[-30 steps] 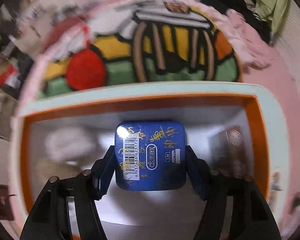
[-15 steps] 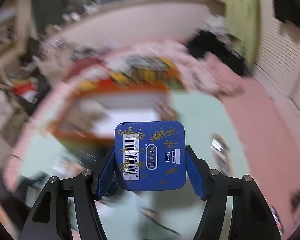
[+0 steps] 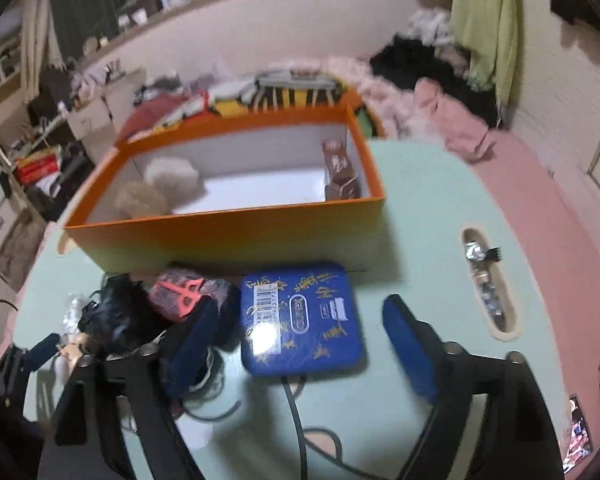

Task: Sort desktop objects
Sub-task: 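Place the blue tin on the table beside the red package, right gripper, then reach into the orange box and grasp the brown card box, left gripper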

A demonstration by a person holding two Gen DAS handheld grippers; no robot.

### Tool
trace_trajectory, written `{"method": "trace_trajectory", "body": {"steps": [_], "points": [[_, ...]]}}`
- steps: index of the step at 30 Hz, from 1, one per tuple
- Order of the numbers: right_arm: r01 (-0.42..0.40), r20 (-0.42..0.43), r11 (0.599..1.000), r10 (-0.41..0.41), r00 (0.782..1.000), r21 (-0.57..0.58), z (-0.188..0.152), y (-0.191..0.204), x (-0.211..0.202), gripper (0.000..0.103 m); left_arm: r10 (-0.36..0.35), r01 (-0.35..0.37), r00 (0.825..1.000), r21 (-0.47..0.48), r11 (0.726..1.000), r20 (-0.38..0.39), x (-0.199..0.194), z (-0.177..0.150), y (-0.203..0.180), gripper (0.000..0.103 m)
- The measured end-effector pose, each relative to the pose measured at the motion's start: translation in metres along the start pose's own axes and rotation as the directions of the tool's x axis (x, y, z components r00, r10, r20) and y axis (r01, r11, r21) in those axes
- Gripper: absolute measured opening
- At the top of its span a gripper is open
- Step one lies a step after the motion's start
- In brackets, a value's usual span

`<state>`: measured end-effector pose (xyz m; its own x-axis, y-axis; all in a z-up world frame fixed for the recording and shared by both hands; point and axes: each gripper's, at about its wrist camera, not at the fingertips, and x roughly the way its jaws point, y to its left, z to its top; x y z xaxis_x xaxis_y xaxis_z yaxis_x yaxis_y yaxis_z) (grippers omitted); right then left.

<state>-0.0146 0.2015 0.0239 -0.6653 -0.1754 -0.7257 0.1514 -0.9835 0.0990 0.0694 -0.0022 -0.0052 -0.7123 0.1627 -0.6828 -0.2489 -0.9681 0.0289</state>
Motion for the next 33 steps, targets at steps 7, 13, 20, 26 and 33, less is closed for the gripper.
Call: {"method": "trace_trajectory", "body": {"steps": [7,13,20,26,33], "points": [[0.044,0.009,0.993,-0.043,0.999,-0.107,-0.062,-0.001,-0.006,0.095,0.001,-0.001,1.0,0.003,1.0,0.0,0.0,0.0,-0.001,0.093],[0.01,-0.03,0.995,-0.012,0.999,-0.097,-0.059,-0.005,0.008,0.103,0.001,-0.001,1.0,0.009,1.0,-0.002,-0.001,0.0,-0.004,0.093],[0.01,-0.025,0.995,-0.012,1.0,-0.096,-0.062,-0.005,0.008,0.103,-0.002,0.002,1.0,0.007,1.0,-0.002,0.0,0.0,-0.003,0.093],[0.01,-0.025,0.995,-0.013,1.0,-0.097,-0.063,-0.005,0.008,0.103,-0.003,0.003,1.0,0.007,1.0,-0.002,0.0,0.0,-0.002,0.093],[0.01,-0.024,0.995,-0.012,1.0,-0.096,-0.063,-0.005,0.008,0.103,0.005,-0.005,1.0,-0.017,1.0,0.008,-0.001,0.001,0.002,0.093]]}}
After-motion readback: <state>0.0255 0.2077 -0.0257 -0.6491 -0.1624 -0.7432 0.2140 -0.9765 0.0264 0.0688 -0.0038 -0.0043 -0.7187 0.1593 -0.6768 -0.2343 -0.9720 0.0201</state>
